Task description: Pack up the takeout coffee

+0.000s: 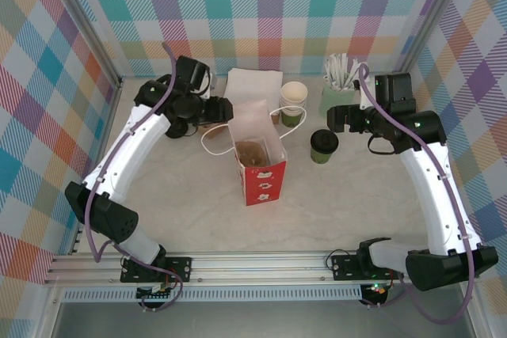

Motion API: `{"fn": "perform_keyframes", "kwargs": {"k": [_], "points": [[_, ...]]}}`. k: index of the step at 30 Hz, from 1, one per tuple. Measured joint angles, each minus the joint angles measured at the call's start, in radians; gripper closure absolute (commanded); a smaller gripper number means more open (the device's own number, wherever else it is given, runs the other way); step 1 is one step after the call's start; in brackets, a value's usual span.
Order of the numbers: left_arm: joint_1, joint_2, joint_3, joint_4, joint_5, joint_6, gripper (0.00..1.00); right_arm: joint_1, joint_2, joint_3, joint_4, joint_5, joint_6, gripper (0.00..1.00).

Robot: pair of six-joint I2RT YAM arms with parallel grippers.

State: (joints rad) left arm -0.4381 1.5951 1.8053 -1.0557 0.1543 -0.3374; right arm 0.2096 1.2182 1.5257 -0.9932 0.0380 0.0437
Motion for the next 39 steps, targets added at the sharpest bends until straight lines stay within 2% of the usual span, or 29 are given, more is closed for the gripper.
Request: {"fn": "perform_keyframes", "kwargs": {"k": [5, 10, 15, 19, 25, 28, 34, 39], "points": [[0.0, 0.03, 0.153, -0.051, 0.01, 0.108, 0.32, 0.0, -0.008, -0.013, -0.016, 0.0, -0.011, 0.0], [0.0, 0.169, 0.32, -0.115, 0.043, 0.246, 0.25, 0.0, -0.019, -0.024, -0.027, -0.004, -0.029, 0.0], [0.0, 0.3, 0.359, -0.19, 0.066, 0.36, 0.23, 0.0, -0.021, -0.024, -0.043, -0.005, -0.038, 0.0], [0.0, 0.328, 0.359, -0.23, 0.06, 0.415, 0.24, 0.0, -0.026, -0.024, -0.051, -0.008, -0.048, 0.0], [0.0, 0.328, 0.369, -0.258, 0.027, 0.455, 0.34, 0.0, -0.029, -0.024, -0.064, -0.023, -0.053, 0.0], [0.0, 0.33, 0.369, -0.264, 0.011, 0.465, 0.42, 0.0, -0.029, -0.024, -0.071, -0.025, -0.056, 0.0], [0.0, 0.33, 0.37, -0.262, -0.002, 0.468, 0.67, 0.0, -0.028, -0.026, -0.072, -0.035, -0.056, 0.0], [0.0, 0.338, 0.372, -0.263, -0.022, 0.464, 0.82, 0.0, -0.027, -0.028, -0.071, -0.043, -0.055, 0.01]]}}
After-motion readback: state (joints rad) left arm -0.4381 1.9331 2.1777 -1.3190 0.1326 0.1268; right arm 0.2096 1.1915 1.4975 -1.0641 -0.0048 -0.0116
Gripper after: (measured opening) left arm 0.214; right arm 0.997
